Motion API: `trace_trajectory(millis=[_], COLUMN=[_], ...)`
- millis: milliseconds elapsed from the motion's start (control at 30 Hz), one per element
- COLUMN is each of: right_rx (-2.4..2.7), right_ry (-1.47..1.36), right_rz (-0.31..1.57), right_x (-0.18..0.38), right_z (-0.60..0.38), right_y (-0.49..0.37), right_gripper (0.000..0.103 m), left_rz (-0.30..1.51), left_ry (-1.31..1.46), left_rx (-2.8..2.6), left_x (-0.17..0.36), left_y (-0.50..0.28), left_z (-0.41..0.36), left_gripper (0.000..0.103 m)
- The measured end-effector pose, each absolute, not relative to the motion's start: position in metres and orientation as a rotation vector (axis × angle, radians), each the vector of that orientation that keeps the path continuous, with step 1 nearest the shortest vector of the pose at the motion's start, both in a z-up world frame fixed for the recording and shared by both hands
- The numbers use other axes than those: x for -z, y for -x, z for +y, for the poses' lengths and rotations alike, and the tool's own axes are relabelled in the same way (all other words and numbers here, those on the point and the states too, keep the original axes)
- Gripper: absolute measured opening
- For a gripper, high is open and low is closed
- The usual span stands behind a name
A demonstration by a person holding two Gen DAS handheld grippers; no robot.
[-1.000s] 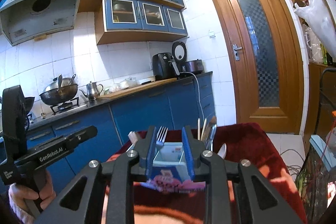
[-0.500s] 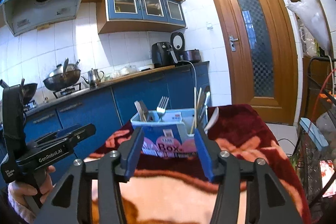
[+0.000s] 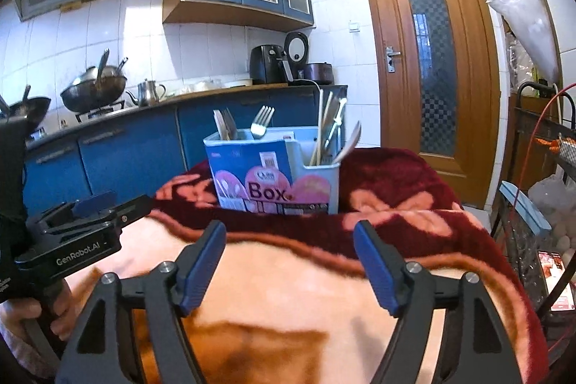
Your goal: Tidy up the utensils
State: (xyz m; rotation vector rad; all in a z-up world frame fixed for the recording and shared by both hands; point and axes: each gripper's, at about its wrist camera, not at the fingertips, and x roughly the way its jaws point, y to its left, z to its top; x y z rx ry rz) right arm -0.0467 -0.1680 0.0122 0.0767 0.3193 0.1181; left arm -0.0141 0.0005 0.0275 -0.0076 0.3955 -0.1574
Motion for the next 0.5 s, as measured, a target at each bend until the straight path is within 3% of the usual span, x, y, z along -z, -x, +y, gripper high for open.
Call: trace_trajectory(millis=[100,500], right_rx=[-0.110,-0.057], right_ry=[-0.067,-0.059], right_rz=[0.304,0.250], right_x=[-0.005,0.002], right_z=[-0.169,-0.169], right_y=[0.047,0.052], right_gripper=[0.088,0.088], left_rz=[0.421,0.396], left_ry=[0.021,0.018], left_rx=[0.145,0.109], left_x=[-0.016,-0.008], left_y=[0.009,0.010], left_z=[0.001,0.000], left_gripper=[0.070,0.070])
